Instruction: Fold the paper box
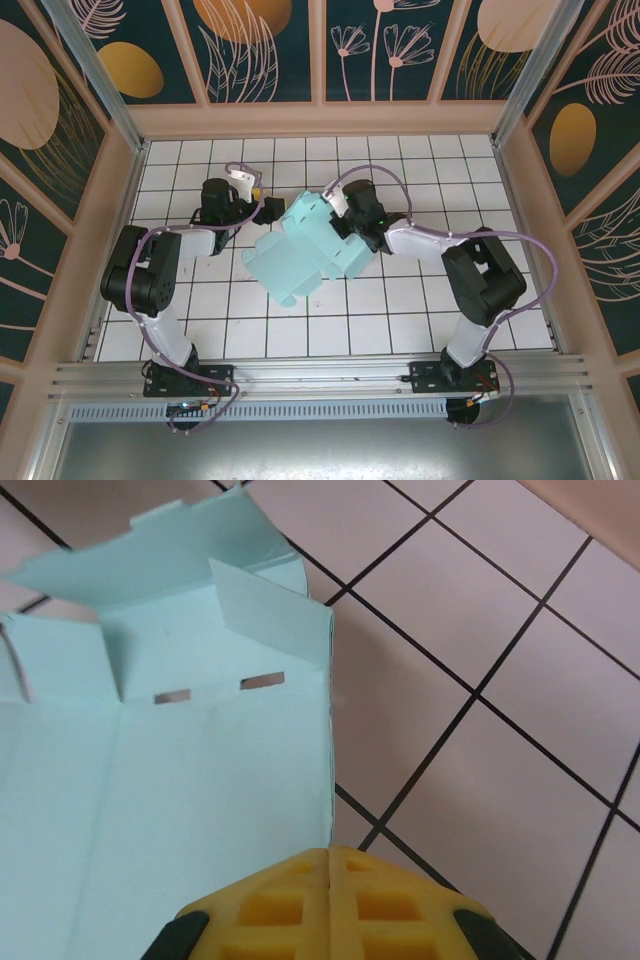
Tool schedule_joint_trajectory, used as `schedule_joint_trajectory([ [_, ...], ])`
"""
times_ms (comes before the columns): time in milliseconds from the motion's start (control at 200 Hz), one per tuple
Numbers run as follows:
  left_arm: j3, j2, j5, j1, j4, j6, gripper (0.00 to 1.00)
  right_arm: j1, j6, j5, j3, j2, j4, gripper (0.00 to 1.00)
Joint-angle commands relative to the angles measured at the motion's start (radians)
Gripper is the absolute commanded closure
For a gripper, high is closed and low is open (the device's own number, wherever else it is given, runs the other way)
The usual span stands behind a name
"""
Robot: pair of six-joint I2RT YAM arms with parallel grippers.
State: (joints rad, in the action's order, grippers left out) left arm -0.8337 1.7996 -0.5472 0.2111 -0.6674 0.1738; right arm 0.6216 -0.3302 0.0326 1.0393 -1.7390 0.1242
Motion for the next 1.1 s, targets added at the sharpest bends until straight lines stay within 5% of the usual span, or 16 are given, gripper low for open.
schedule_joint_trajectory([
  [0,-0.001,-0.022,0.004,-0.003,0.021,-0.004,0.17,-0.031,0.097,-0.108,0.021,0.051,0.0,1.0],
  [180,-0.008,-0.015,0.004,-0.004,0.026,0.004,0.17,-0.036,0.094,-0.121,0.017,0.052,-0.01,1.0],
  [425,-0.019,-0.025,-0.005,-0.003,0.067,-0.031,0.17,-0.069,0.176,-0.332,0.054,0.039,-0.074,1.0],
  [976,-0.107,0.027,0.024,-0.004,0.209,-0.045,0.18,-0.267,0.46,-0.599,0.137,-0.119,-0.183,1.0],
  [1096,-0.13,0.047,0.018,-0.004,0.231,-0.051,0.18,-0.286,0.468,-0.629,0.14,-0.133,-0.198,0.89],
])
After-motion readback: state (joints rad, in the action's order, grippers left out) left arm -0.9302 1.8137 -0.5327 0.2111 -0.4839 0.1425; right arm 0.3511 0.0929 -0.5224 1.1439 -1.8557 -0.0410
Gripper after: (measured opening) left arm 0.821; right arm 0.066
